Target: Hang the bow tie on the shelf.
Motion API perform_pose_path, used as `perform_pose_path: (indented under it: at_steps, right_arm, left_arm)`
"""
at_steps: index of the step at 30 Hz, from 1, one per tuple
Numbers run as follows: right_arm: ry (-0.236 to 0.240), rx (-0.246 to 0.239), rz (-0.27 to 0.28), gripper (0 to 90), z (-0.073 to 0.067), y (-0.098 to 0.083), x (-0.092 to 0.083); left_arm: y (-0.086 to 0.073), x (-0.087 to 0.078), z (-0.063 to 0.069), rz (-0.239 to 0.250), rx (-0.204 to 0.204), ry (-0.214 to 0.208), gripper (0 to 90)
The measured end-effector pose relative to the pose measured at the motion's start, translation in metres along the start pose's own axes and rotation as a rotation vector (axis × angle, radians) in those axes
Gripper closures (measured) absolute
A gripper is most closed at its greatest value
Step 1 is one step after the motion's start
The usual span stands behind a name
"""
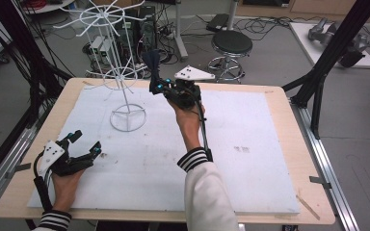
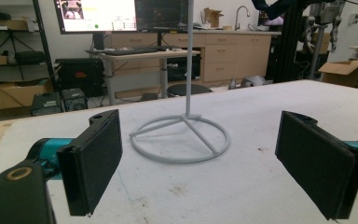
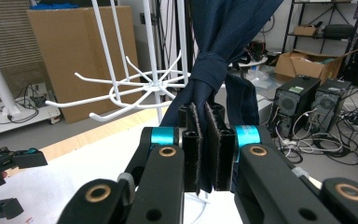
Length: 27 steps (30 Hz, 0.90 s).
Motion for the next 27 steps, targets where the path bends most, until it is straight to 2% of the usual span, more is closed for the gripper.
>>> perform_pose_path:
  at_steps: [15,27]
  right_arm:
    - [0.025,-0.003,-0.011,85.6,-0.008,-0.003,0.015]
    - [0.041,-0.002,-0.062,85.5,-0.013,-0.012,0.028]
  left_arm:
    - [0.0,0.0,0.0,-0.001,0.0,-0.001,15.1]
    - [0.0,0.0,0.0,0.001,-0.001,-0.002,15.1]
Point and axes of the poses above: each handheld gripper's, and its own axes: x roughly forward along the jaws, y roughly out of its top, z roughly to its right, the point moved 5 cm from there along x, roughly forward along the jaws, and after that the axes turned 2 degrees about z, right-handed, at the moved point
